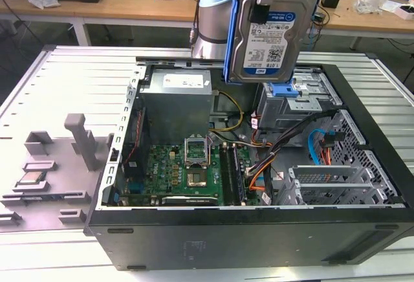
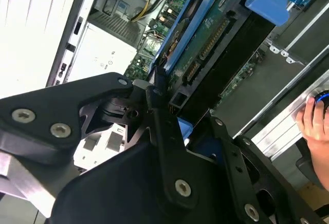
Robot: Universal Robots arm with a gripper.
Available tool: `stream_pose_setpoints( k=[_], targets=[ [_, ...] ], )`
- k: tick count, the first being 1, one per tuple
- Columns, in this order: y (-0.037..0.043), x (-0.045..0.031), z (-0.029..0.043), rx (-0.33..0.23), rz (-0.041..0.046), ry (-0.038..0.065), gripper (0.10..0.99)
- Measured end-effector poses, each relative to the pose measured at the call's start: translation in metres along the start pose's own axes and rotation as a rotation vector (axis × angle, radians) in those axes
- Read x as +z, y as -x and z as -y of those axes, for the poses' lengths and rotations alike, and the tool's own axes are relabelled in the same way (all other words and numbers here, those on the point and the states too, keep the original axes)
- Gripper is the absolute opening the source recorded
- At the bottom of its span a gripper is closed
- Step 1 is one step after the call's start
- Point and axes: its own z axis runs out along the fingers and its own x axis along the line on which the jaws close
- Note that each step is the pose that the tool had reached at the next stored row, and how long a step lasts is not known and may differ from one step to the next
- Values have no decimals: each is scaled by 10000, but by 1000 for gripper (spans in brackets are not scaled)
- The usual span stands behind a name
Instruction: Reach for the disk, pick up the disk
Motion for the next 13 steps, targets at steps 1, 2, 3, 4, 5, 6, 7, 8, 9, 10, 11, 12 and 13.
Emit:
stream_pose_setpoints(
  k=[1,2,3,4,5,6,7,8,9,10,11,12,13],
  targets=[
    [-16,0,0,0,0,0,365],
    [-31,1,0,0,1,0,365],
    [-39,1,0,0,1,0,365],
    [-48,0,0,0,0,0,365],
    [-58,0,0,0,0,1,365],
    [-65,0,0,0,0,1,365],
    [-74,1,0,0,0,0,365],
    [-81,1,0,0,1,0,365],
    [-92,1,1,0,1,0,365],
    [-99,1,1,0,0,0,365],
    [-111,1,1,0,0,0,365],
    [-118,2,1,0,1,0,365],
    [-127,2,1,0,1,1,365]
  ],
)
